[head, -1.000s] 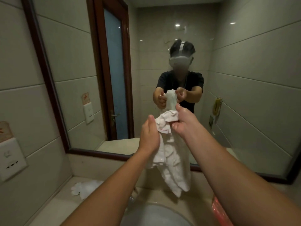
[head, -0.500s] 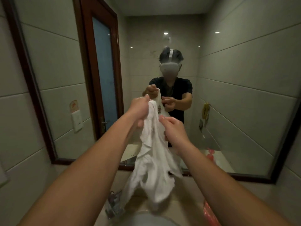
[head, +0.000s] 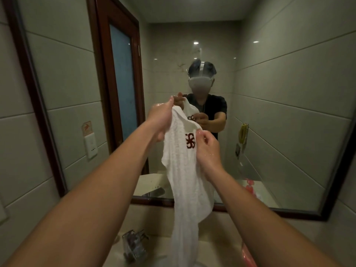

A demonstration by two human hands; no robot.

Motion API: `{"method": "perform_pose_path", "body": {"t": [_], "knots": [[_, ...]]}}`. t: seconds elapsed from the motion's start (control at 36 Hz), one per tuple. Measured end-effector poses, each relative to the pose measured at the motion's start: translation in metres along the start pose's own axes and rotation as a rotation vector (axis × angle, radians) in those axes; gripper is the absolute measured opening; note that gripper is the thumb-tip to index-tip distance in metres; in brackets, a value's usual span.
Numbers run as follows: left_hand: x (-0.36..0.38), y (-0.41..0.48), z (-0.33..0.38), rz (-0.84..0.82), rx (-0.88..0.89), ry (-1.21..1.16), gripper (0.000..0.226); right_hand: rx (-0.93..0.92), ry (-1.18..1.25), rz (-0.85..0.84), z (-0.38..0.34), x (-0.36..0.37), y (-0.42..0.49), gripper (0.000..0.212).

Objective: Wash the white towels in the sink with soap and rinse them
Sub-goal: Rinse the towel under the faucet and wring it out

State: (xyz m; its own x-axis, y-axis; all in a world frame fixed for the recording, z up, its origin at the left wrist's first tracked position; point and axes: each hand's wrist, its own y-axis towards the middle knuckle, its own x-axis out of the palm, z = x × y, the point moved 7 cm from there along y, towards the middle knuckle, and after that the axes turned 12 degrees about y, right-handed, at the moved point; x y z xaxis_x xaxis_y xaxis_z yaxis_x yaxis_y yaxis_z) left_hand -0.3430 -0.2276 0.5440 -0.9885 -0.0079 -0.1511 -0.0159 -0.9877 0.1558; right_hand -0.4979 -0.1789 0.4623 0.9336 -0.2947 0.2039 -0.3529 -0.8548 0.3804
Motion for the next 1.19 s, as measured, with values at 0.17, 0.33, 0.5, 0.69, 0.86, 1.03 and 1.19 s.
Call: {"method": "perform_pose_path", "body": {"t": [0.17,0.33,0.5,0.69,0.86,1.03,1.19], "knots": [[-0.002,0.004,0.005,-0.034,0.153,0.109,0.057,-0.019,-0.02,0.003,-0.016,-0.004,0.014,0.033],[-0.019,0.006,0.008,0.153,0.278,0.352,0.056,-0.173,-0.271,0.032,-0.039,-0.022,0.031,0.042],[-0.003,0.006,-0.002,0.188,0.342,0.413,0.061,0.055,-0.032,-0.047,-0.036,-0.008,0.029,0.036],[0.035,-0.006,0.004,0.141,0.358,0.273,0.053,0.226,0.298,-0.105,-0.036,0.019,0.023,0.037],[0.041,-0.007,0.005,0.088,0.316,0.227,0.041,0.275,0.423,-0.093,-0.022,0.014,0.022,0.032],[0.038,-0.02,-0.022,0.115,0.426,0.084,0.043,0.375,0.616,0.0,-0.018,0.015,0.035,0.026],[0.071,-0.028,-0.066,-0.183,0.217,-0.031,0.113,0.347,0.683,0.008,-0.037,0.027,0.059,0.017]]}}
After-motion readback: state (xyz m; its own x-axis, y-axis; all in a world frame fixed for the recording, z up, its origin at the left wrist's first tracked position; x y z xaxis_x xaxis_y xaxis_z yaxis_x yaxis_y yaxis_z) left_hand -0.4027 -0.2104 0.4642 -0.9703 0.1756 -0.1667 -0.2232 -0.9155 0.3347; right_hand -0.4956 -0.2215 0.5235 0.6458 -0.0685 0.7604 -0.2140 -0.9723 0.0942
